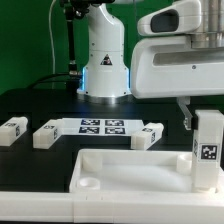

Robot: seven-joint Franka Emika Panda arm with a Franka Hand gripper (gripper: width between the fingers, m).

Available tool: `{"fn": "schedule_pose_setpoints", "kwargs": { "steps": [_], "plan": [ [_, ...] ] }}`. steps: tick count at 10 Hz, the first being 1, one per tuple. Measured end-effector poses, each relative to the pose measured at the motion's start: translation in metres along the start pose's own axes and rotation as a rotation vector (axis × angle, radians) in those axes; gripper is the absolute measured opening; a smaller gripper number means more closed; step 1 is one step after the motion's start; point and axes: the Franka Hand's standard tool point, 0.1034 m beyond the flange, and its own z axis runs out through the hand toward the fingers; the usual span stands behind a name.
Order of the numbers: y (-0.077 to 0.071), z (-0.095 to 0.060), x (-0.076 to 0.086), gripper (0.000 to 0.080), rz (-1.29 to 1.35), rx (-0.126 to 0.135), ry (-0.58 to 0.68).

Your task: Assemble desk

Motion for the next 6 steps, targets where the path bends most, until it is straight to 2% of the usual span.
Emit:
{"fn": "schedule_pose_setpoints", "kwargs": {
  "steps": [6],
  "plan": [
    [0.0040,0.0004,0.0019,0.0291,0.635,0.008,0.002]
  ]
}}
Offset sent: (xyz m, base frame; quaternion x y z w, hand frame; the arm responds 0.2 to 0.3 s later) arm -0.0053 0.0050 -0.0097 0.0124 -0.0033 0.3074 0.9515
